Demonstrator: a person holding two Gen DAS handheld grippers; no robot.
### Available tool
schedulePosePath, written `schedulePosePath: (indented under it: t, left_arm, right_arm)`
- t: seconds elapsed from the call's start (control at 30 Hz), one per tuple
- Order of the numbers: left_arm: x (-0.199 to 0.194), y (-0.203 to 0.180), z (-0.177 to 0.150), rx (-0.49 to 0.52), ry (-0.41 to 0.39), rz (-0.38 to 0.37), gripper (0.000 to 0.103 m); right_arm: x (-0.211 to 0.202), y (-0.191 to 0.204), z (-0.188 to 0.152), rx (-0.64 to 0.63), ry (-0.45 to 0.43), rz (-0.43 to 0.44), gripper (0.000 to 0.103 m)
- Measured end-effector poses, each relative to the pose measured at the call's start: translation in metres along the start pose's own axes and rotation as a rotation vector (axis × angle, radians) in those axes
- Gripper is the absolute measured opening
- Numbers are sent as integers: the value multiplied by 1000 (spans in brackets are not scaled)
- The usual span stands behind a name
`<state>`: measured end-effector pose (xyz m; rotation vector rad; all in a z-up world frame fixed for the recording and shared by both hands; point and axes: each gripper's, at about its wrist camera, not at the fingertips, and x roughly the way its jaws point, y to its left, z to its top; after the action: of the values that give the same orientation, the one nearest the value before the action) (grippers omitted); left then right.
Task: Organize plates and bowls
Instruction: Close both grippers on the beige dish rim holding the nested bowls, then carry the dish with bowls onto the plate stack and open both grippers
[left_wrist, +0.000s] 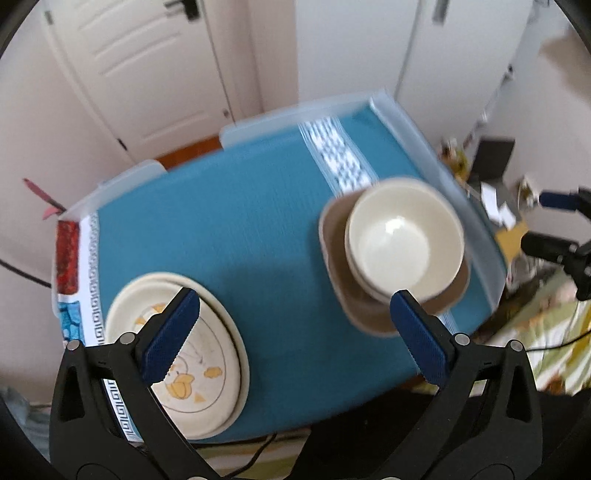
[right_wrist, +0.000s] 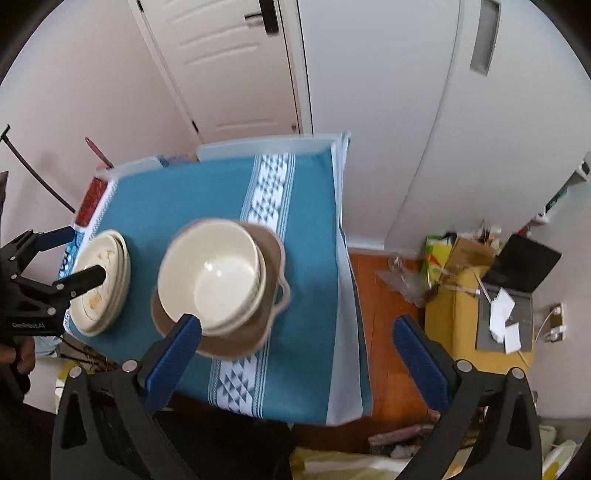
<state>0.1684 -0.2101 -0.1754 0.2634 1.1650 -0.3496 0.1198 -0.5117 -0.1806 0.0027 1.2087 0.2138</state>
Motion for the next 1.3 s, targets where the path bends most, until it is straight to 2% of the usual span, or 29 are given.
schedulePosePath:
  t: [0.17, 0.3, 0.33, 0.43, 0.5, 0.67, 0.83, 0.93, 1.03, 1.07, 1.1, 1.13, 1.2, 1.3]
  left_arm:
    - [38, -8, -2, 38, 95, -47, 103]
    - [58, -11, -4, 70, 154, -56, 102]
    - [62, -11, -4, 79, 165, -61, 101]
    - [73, -13, -4, 96, 195, -76, 98]
    - [80, -15, -4, 105, 216, -87, 88]
    - [94, -21, -6, 132, 226, -120, 79]
    - [107, -30, -8, 137, 223, -161, 64]
    - [114, -35, -12, 144, 216, -180, 51]
    - [118, -37, -15, 112, 221, -260, 37]
    - [117, -37, -15, 110, 210, -258, 34]
    - [116, -38, -16, 113, 196, -252, 23]
    - [115, -40, -17, 128, 186, -251, 18]
    - [114, -49, -19, 172, 169, -209, 16]
    - [112, -51, -21, 178, 155, -199, 15]
  right_arm:
    - [33, 3, -4, -23, 106, 4, 103]
    - [59, 8, -7, -53, 181, -10, 102]
    - [64, 9, -6, -63, 195, -8, 100]
    - [76, 12, -4, -91, 241, 11, 87]
    - [88, 15, -3, -107, 286, 35, 71]
    - [108, 20, -3, -136, 317, 71, 58]
    - [122, 25, -6, -164, 318, 128, 37]
    - [128, 27, -10, -182, 308, 143, 34]
    - [128, 28, -14, -201, 280, 158, 30]
    - [126, 30, -15, -206, 273, 176, 25]
    - [126, 31, -16, -205, 265, 185, 21]
    - [125, 32, -17, -209, 253, 178, 21]
    - [124, 33, -18, -221, 238, 177, 21]
    - [122, 34, -21, -235, 220, 170, 21]
